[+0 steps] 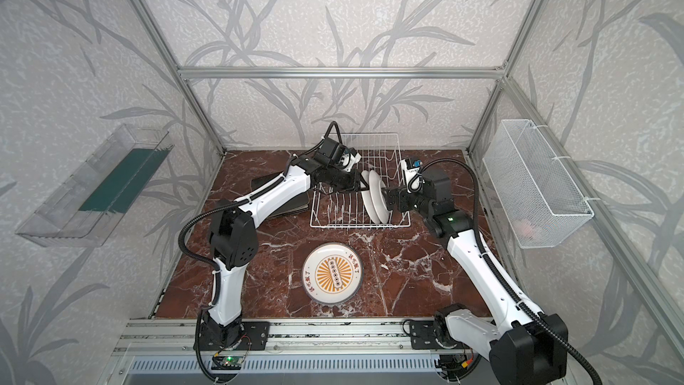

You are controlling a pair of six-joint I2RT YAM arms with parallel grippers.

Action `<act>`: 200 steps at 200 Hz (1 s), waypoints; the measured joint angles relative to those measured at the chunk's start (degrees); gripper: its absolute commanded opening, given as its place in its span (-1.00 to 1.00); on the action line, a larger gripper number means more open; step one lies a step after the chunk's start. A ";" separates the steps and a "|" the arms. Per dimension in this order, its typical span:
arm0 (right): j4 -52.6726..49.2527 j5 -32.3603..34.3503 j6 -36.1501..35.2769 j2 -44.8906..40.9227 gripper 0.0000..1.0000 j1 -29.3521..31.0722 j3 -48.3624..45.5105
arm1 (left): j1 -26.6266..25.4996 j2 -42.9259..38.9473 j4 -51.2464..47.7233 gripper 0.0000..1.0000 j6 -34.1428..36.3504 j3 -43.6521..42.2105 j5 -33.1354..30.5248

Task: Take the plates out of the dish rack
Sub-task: 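Lower the left gripper onto the rim of the last printed plate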

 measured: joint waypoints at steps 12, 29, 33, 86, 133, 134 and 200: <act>0.00 -0.02 -0.02 0.00 0.98 0.00 0.00 | -0.11 0.31 -0.24 -0.54 -0.35 0.00 0.00; 0.02 -0.02 -0.20 -0.04 0.98 -0.02 -0.07 | -0.22 0.46 -0.17 -0.60 -0.85 0.00 0.07; 0.02 -0.02 -0.20 -0.07 0.98 -0.04 -0.07 | -0.24 0.46 -0.15 -0.62 -0.90 0.00 0.04; 0.35 -0.02 -0.42 -0.22 0.98 -0.22 -0.35 | -0.70 0.42 0.94 -0.84 -3.96 0.00 1.42; 0.39 -0.02 -0.42 -0.76 0.98 -0.22 -0.39 | -0.96 -0.37 4.22 -1.00 -6.95 -1.79 1.73; 0.39 -0.02 -0.42 -0.76 0.98 -0.22 -0.39 | -0.96 -0.39 4.33 -1.00 -7.13 -1.88 1.73; 0.39 0.20 -0.42 -1.27 0.98 -0.22 -0.44 | -0.98 -1.53 7.98 -1.00 -10.34 -4.46 1.73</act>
